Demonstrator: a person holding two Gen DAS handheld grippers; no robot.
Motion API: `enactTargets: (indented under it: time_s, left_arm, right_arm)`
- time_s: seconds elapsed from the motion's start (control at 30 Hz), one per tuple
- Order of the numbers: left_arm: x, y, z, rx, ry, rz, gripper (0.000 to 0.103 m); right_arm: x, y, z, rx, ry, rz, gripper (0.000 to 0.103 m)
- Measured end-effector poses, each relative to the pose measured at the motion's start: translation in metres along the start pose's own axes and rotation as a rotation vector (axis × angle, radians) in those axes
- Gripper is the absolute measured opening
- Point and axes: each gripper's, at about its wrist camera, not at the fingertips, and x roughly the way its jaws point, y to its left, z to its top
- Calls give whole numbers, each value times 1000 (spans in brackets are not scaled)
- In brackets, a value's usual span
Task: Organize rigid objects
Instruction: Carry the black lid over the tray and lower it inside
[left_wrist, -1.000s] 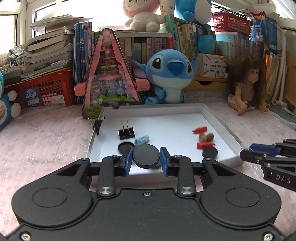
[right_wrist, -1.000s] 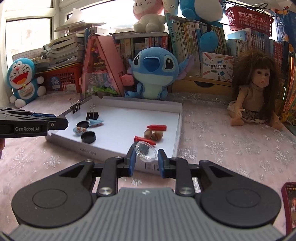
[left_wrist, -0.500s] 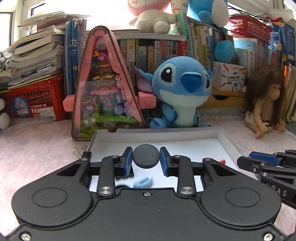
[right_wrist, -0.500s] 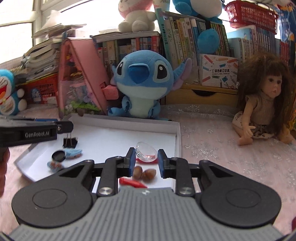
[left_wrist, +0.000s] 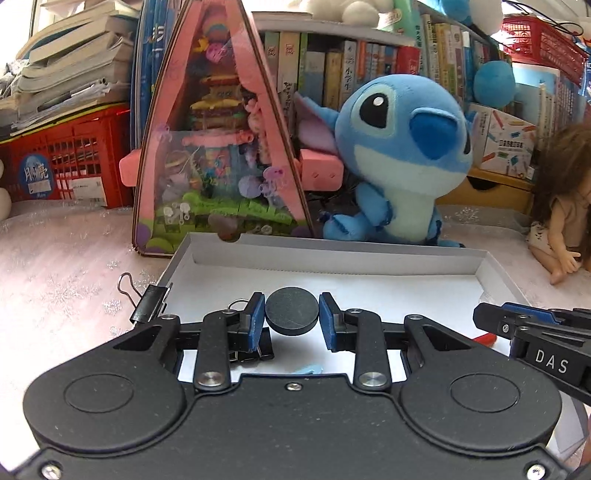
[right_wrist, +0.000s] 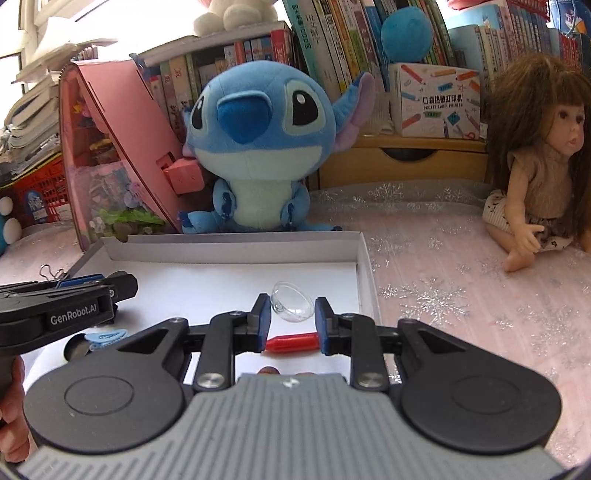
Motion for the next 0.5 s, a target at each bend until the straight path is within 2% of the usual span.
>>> enactTargets:
  time_s: [0.5]
  left_arm:
    - [11, -2, 1, 11, 47, 12, 30]
  right_arm:
    - [11, 5, 0, -5, 27, -40, 31]
